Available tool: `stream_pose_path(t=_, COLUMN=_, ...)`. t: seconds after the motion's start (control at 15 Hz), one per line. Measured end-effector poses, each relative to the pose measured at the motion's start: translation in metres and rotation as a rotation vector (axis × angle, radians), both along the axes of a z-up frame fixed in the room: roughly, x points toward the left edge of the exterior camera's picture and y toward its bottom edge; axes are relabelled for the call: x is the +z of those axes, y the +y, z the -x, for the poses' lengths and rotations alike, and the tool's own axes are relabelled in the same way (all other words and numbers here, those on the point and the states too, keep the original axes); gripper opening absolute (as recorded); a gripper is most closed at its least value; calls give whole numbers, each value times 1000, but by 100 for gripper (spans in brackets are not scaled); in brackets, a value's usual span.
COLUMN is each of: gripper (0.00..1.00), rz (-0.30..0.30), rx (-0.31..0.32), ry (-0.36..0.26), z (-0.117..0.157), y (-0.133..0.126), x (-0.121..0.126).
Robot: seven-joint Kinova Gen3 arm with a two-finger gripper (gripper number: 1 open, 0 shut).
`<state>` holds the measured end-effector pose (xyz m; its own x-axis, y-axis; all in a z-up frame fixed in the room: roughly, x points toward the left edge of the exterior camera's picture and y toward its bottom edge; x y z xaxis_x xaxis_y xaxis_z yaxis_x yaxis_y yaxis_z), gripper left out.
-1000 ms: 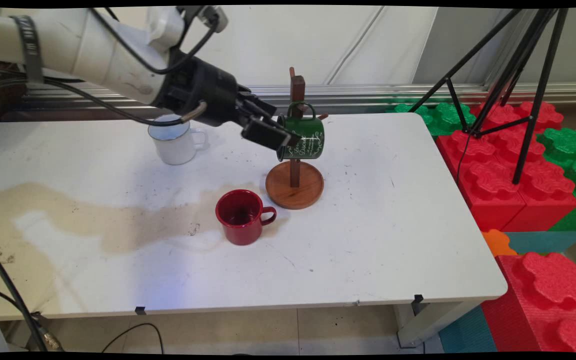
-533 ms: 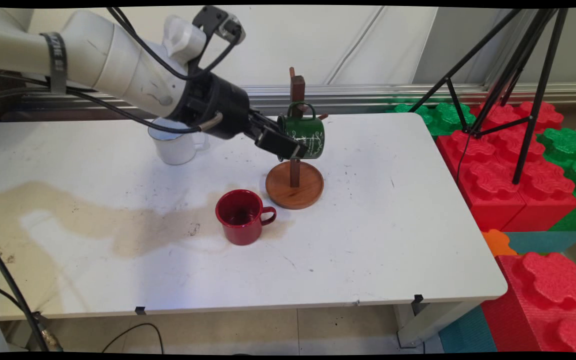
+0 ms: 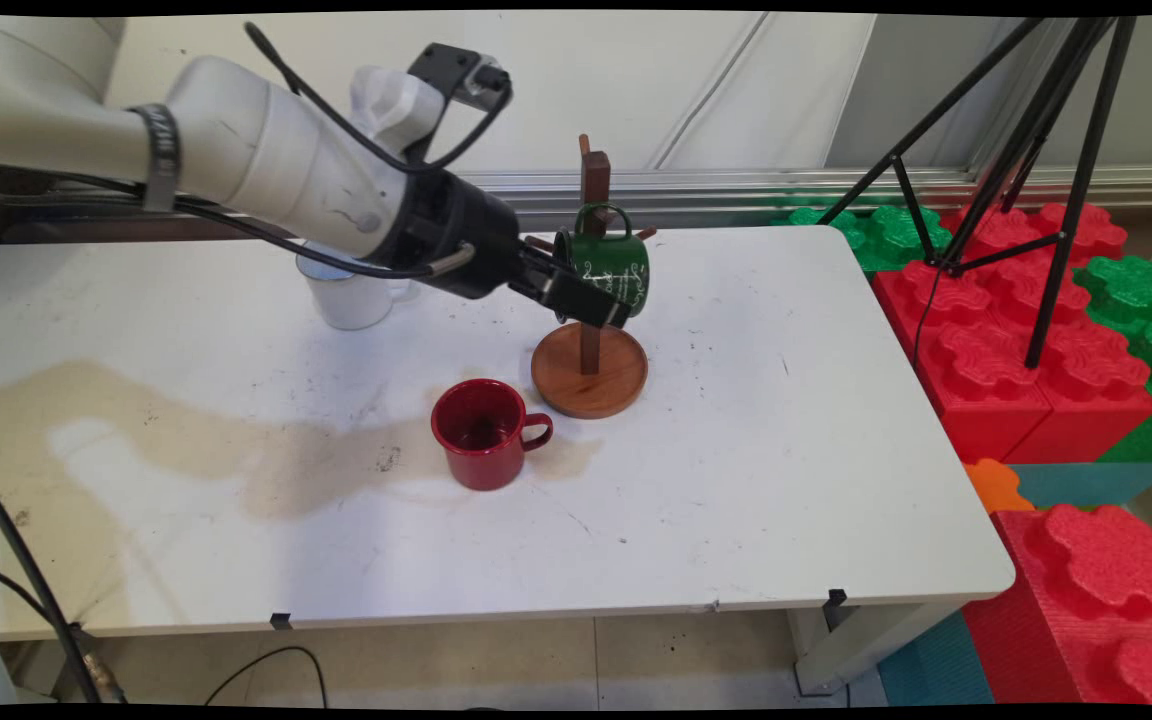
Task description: Pick up the green mug from the rack, then place the picked object on the table
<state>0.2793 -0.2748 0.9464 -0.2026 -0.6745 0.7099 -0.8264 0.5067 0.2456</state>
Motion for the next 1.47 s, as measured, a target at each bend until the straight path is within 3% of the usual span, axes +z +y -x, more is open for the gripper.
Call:
stream_pose_path(t=0.73, gripper=100, rz=-26, rx=65, ry=55, z=28, y=-23, x=-26)
stream_pose_path(t=0.8, gripper=0, rz=-23, rx=69, ry=55, z=29, y=-23, x=-27)
stream_pose_path(t=1.47, gripper=0, rz=22, rx=62, ry=18, z=22, y=-10, x=-29)
